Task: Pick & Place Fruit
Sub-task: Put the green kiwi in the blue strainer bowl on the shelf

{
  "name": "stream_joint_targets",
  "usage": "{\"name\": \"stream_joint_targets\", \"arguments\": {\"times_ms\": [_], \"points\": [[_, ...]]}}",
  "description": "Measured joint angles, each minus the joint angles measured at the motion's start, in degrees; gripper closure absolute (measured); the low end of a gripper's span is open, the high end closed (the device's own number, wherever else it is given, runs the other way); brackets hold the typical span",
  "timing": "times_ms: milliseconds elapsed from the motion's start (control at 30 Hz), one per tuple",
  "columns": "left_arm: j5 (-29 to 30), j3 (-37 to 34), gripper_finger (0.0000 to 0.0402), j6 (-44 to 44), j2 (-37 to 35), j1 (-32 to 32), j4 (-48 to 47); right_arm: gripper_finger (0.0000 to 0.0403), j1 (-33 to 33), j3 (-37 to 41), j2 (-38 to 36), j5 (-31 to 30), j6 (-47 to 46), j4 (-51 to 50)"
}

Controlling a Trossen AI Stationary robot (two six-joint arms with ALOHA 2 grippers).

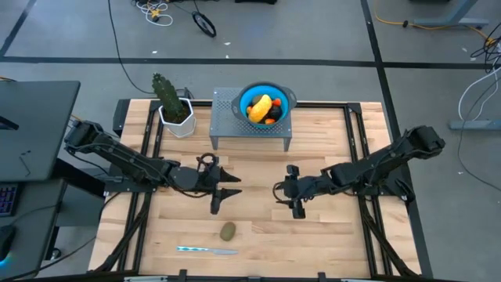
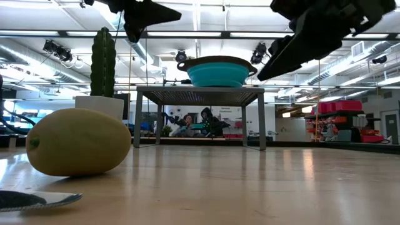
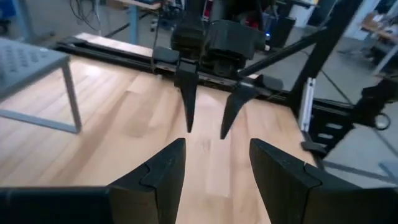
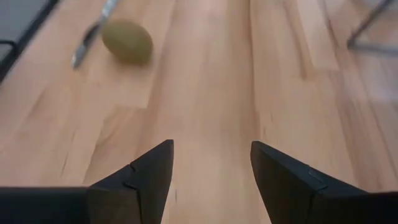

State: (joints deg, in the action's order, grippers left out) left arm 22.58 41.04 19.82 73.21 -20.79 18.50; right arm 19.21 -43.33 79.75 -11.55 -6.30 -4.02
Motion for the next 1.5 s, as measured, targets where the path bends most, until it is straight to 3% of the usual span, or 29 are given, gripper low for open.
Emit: {"name": "stream_joint_targets", "arguments": {"times_ms": [200, 433, 633, 900, 1067, 1233, 1500], "points": [[-0.02, 2.25, 0.0214, 4.35, 0.0, -4.39, -1.59, 0.0179, 0.44, 9.14, -0.09, -0.43, 2.66, 20.12], [14.07, 12.74, 0.0214, 13.14, 0.93, -10.5, -23.22, 0.0179, 0.41, 17.25, -0.11, -0.46, 2.91, 34.94], [15.71, 24.49, 0.0214, 17.05, 8.77, -11.87, -37.83, 0.0179, 0.39, 21.15, -0.13, -3.32, 5.26, 43.46], [13.46, 39.04, 0.0214, 28.72, 21.22, -12.33, -55.33, 0.0179, 0.39, 22.33, -0.13, -3.43, 6.26, 44.99], [7.11, 45.35, 0.0214, 38.71, 27.49, -13.29, -65.21, 0.0179, 0.38, 22.33, -0.13, -3.41, 8.01, 44.67], [-0.46, 47.07, 0.0214, 48.33, 31.71, -14.04, -69.72, 0.0179, 0.39, 22.33, -0.13, -3.37, 8.78, 44.8], [-5.61, 47.12, 0.0203, 57.89, 35.15, -14.44, -70.0, 0.0179, 0.39, 22.33, -0.11, -3.32, 10.48, 43.4]]}}
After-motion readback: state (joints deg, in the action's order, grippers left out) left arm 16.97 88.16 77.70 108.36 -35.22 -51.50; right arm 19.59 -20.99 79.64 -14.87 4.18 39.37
